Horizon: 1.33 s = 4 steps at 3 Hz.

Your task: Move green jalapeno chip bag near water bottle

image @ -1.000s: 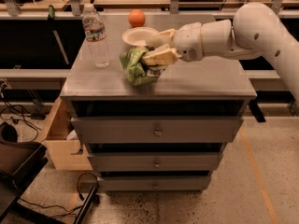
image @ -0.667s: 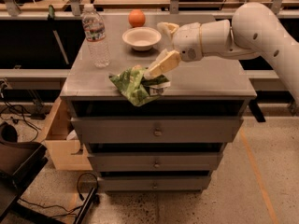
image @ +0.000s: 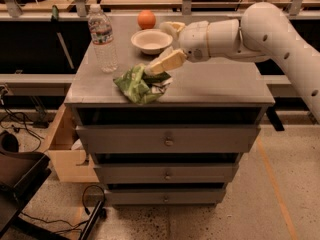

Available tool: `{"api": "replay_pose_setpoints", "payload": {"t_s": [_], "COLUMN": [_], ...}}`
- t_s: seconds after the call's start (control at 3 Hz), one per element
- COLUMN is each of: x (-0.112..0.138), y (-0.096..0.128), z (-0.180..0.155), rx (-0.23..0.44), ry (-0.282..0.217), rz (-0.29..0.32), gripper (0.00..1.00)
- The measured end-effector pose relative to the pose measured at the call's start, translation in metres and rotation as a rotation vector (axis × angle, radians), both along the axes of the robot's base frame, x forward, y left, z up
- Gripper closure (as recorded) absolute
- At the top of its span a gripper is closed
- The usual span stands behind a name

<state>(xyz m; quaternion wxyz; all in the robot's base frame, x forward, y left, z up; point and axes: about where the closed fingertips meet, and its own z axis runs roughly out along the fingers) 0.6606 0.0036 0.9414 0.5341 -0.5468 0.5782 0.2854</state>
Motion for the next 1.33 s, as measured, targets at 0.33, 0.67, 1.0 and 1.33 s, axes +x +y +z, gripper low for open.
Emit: {"api": "replay_pose_setpoints", "payload": {"t_s": [0.33,0.67,1.0,1.33], "x": [0.0359,0.0365,0.0363,0.0359], "y": [0.0093,0.0106,0.0137,0.0158], "z": [0.0040,0.0045,0.0041,0.0038], "rx": [0.053,0.055,0.056,0.056], "ry": [-0.047,-0.047,-0.047,-0.046], "rz": [-0.045,-0.045,-0.041,-0.038], "gripper": [0.30,0.30,0.07,0.00]}}
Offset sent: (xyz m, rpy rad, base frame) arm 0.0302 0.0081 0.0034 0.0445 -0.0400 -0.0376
